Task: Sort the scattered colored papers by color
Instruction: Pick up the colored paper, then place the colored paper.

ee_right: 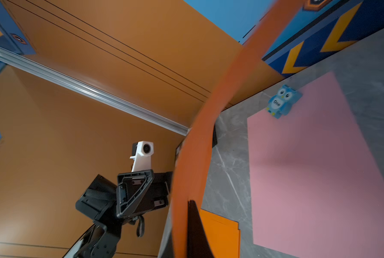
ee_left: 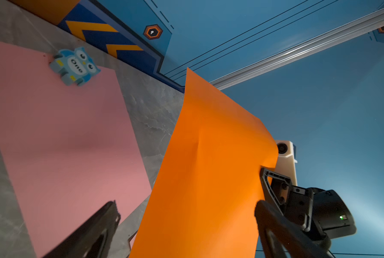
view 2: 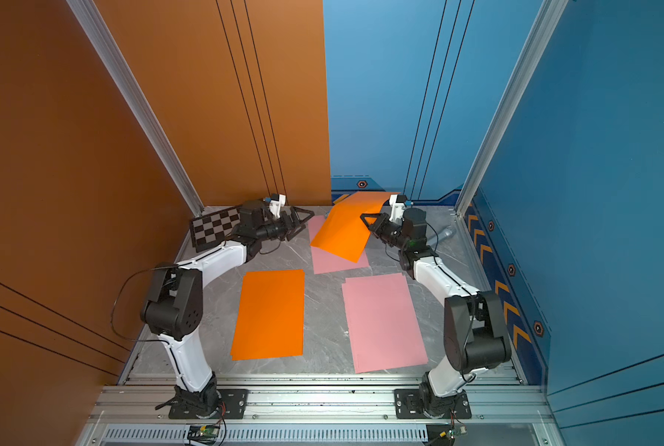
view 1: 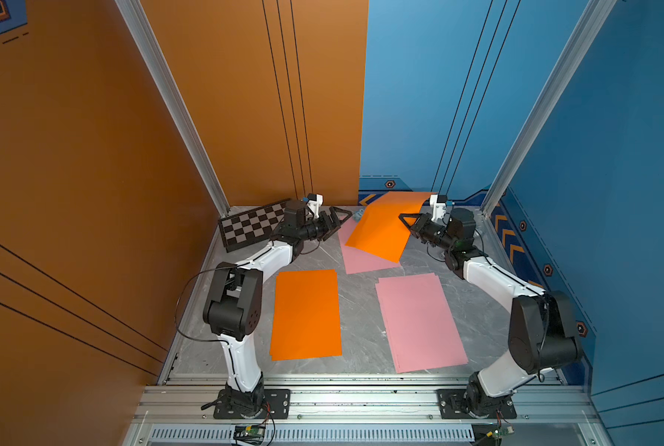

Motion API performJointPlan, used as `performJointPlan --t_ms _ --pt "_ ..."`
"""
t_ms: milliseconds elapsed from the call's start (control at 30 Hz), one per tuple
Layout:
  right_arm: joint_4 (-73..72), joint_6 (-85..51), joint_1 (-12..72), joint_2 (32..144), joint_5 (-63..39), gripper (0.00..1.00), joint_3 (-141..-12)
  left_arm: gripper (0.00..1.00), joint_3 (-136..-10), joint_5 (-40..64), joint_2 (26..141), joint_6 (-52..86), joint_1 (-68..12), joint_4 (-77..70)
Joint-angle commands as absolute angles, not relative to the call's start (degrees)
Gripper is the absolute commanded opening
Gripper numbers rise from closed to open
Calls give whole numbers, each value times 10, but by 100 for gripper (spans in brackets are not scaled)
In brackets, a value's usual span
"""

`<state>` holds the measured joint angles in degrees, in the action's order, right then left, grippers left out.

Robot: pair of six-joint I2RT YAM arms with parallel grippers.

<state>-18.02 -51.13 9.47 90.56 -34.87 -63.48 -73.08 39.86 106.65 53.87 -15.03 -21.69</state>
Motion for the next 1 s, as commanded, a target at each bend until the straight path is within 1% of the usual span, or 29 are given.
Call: performJointPlan --t_ms 0,133,233,400,500,667,900,967 --pt "85 -363 95 874 -289 0 -682 98 -681 371 1015 501 -165 -217" --pt "195 -310 102 851 -238 0 -709 98 -650 308 969 432 -179 -118" --pt "253 -283 114 833 -194 0 -721 98 -661 228 932 358 -197 11" --pt "307 -261 154 808 -123 0 -723 98 -659 90 859 298 -227 144" --pt "333 -251 191 802 -75 0 -730 98 -632 20 803 293 -233 175" --pt "354 -251 263 800 -39 0 -762 98 -574 -88 715 298 -232 219" --pt "353 -277 377 840 -37 0 -830 98 -544 -139 663 314 -215 267" --pt "342 -279 423 857 -39 0 -848 98 -541 -205 652 352 -215 288"
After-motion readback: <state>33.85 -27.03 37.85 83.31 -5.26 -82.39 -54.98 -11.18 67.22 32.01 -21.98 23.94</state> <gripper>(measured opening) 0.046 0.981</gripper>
